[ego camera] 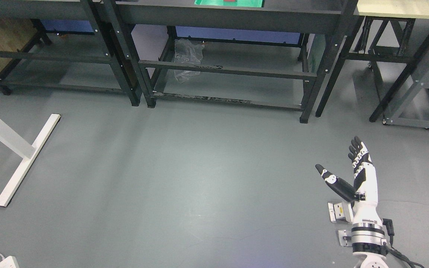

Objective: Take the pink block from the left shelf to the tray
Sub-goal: 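Drive toward the black shelf with the green tray, right hand raised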

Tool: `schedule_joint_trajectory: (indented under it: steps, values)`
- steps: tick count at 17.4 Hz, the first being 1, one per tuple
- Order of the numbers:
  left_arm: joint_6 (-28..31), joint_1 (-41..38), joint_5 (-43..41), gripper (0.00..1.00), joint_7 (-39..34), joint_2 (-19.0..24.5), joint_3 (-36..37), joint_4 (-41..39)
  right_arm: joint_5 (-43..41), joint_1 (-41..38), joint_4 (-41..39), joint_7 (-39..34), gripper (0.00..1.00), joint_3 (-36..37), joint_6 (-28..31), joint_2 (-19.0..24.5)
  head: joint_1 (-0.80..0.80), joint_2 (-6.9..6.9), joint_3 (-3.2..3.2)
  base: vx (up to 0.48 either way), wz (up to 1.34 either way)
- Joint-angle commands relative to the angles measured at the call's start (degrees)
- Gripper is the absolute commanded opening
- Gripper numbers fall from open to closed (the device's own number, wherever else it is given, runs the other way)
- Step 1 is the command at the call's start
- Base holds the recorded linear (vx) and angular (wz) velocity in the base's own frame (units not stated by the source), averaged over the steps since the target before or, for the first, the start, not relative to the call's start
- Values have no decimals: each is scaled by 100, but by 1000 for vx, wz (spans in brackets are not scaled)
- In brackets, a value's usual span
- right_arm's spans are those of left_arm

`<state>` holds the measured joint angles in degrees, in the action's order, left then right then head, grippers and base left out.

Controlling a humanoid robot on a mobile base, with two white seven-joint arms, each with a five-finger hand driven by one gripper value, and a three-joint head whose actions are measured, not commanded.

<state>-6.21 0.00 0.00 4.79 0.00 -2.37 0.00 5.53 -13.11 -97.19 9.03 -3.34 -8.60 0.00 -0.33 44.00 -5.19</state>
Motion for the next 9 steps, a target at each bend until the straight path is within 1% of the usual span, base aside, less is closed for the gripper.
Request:
schedule_joint_trajectory:
  steps: [1,9]
  values:
    - [-3,185,-9,100,4,100,0,-100,0,2,-2,2,100,0,-2,-100,0,0,0,0,0]
    - [-3,185,0,100,4,100,0,-100,0,11,16,-7,100,18,-54,-100,0,0,0,0,0]
